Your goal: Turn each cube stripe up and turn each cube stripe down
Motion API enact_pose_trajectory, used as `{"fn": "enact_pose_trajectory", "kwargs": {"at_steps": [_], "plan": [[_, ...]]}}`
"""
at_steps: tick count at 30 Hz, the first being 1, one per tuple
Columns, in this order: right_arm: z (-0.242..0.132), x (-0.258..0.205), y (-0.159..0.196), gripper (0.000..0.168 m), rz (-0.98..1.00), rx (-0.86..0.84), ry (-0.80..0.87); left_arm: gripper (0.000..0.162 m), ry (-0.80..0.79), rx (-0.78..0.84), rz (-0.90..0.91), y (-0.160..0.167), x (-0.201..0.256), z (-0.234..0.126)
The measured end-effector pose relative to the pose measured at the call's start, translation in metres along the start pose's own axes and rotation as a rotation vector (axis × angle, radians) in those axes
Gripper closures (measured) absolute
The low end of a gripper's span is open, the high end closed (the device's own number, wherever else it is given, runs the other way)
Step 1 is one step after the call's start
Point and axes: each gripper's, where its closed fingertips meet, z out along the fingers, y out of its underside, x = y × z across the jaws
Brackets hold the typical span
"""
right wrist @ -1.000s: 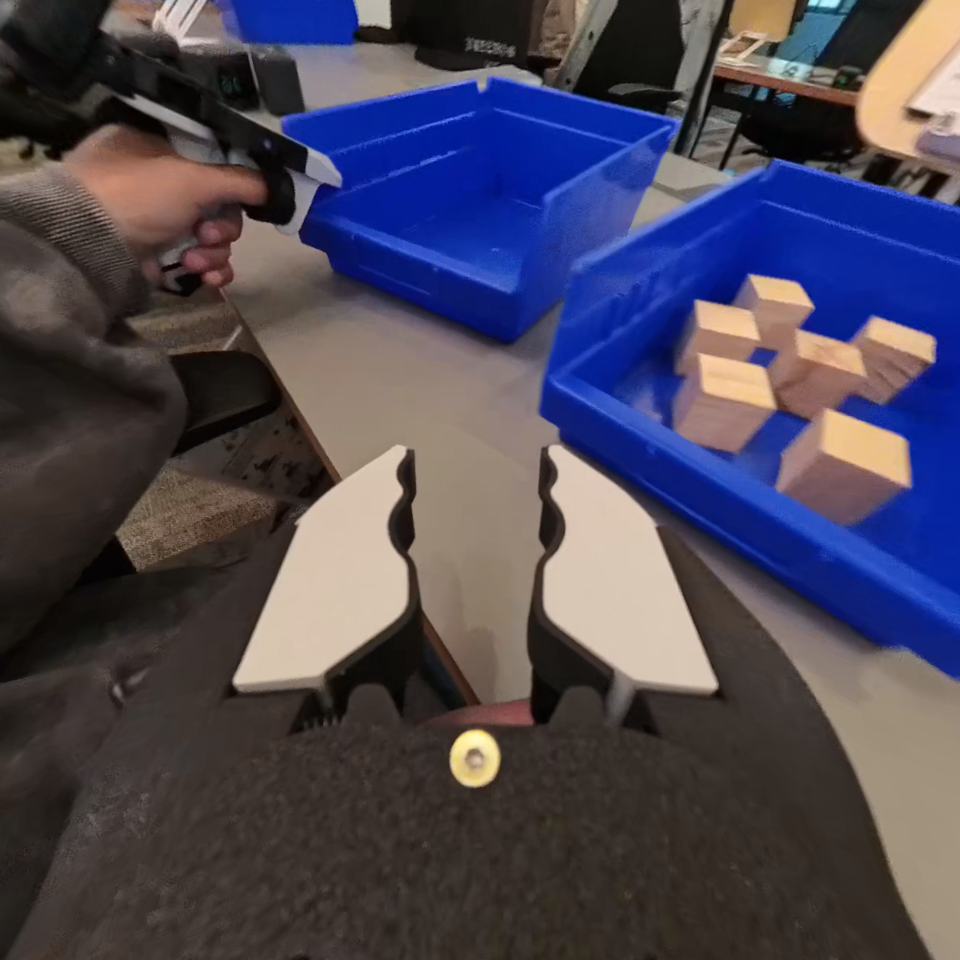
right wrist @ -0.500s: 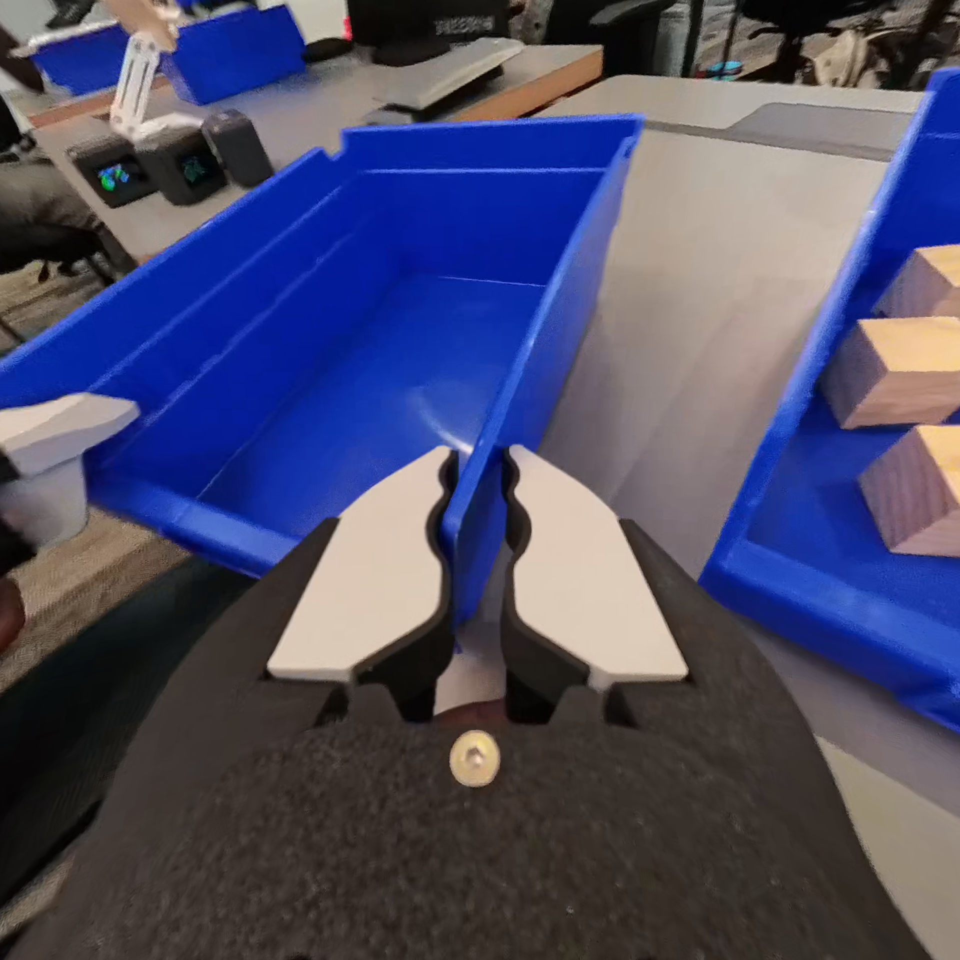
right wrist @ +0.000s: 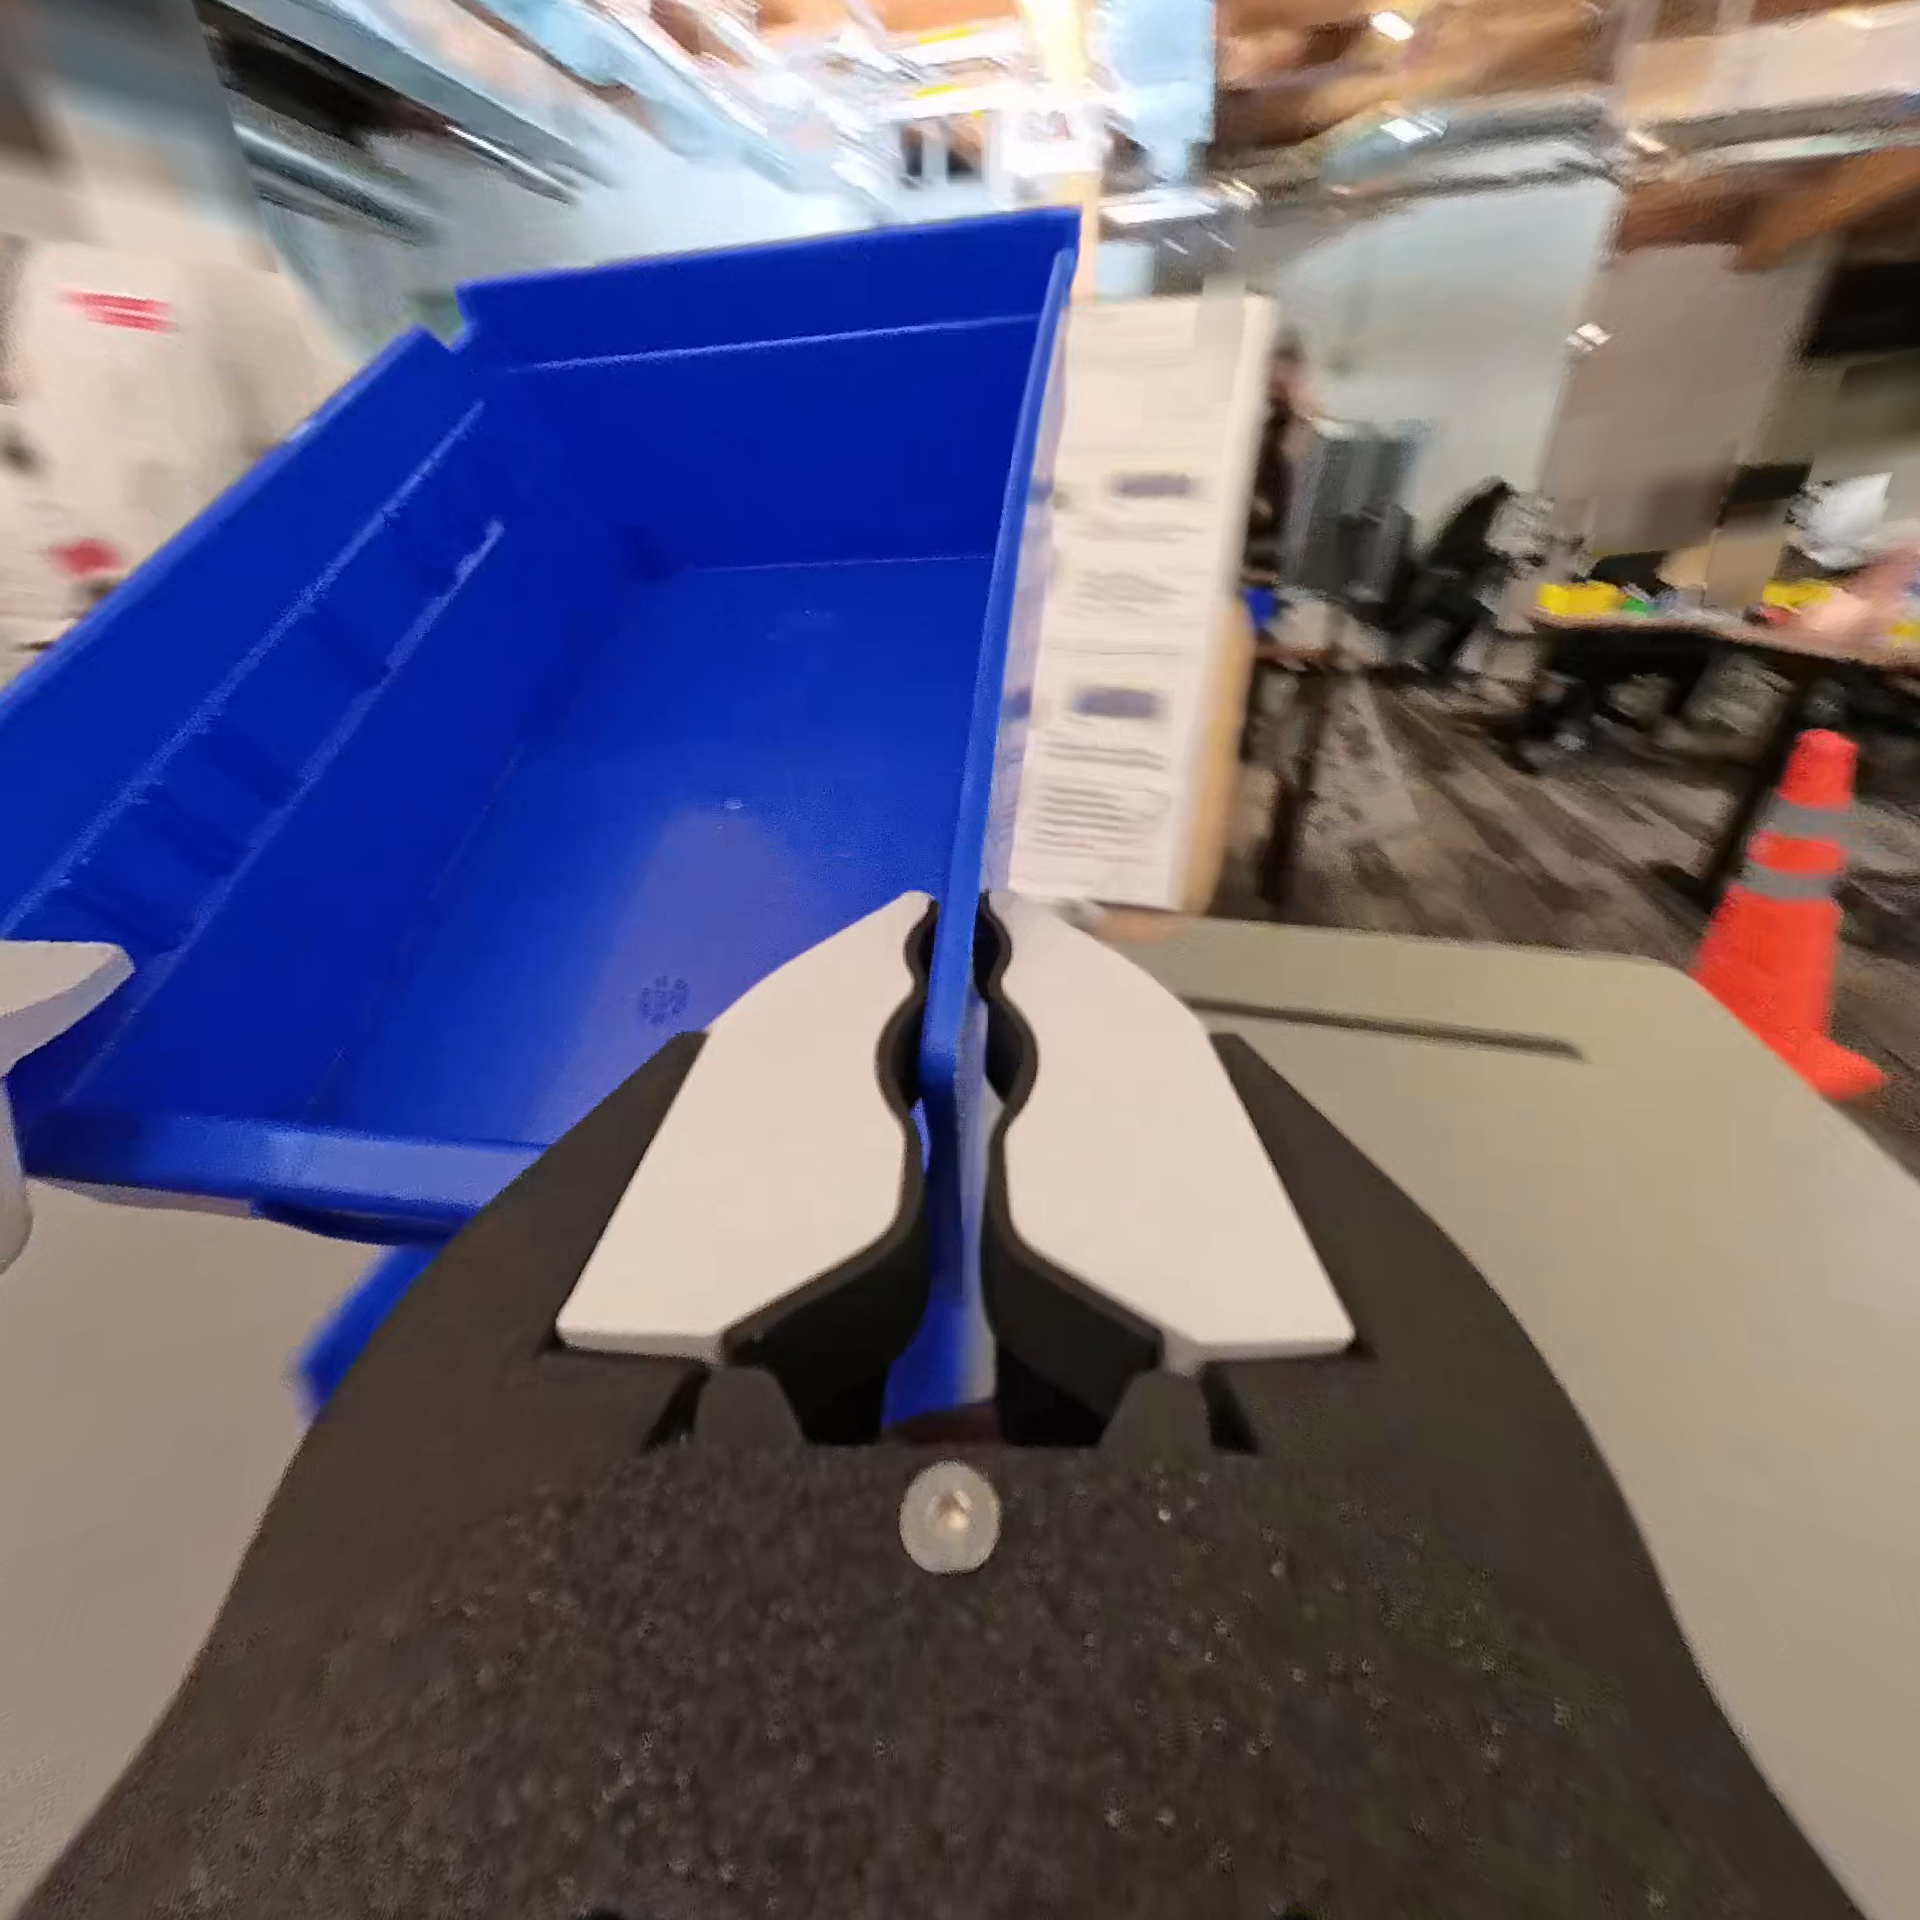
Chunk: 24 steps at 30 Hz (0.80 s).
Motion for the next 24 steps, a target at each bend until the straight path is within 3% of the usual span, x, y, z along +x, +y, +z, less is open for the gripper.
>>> {"fn": "enact_pose_trajectory", "kwargs": {"at_steps": [2,6,12,16,18,19,20,24], "plan": [[-0.008,0.075,0.012,0.164,0.053,-0.061,0.121,0.157,0.101,-0.058,-0.003,0.007,0.069,0.035],[-0.029,0.203,0.058,0.164,0.121,-0.253,0.272,0.156,0.260,-0.244,-0.113,0.060,0.198,0.084],[-0.048,0.316,0.162,0.164,0.293,-0.435,0.290,0.154,0.318,-0.432,-0.110,0.135,0.311,0.107],[-0.054,0.341,0.187,0.163,0.333,-0.410,0.269,0.148,0.373,-0.478,-0.102,0.156,0.340,0.101],[-0.053,0.345,0.194,0.163,0.384,-0.369,0.236,0.131,0.454,-0.525,-0.041,0.165,0.349,0.093],[-0.051,0.345,0.193,0.162,0.394,-0.343,0.224,0.113,0.488,-0.549,-0.040,0.167,0.347,0.085],[-0.052,0.346,0.191,0.162,0.386,-0.337,0.231,0.101,0.528,-0.549,-0.049,0.165,0.341,0.074],[-0.057,0.342,0.138,0.134,0.192,-0.234,0.335,0.099,0.594,-0.427,-0.051,0.130,0.271,0.025]]}}
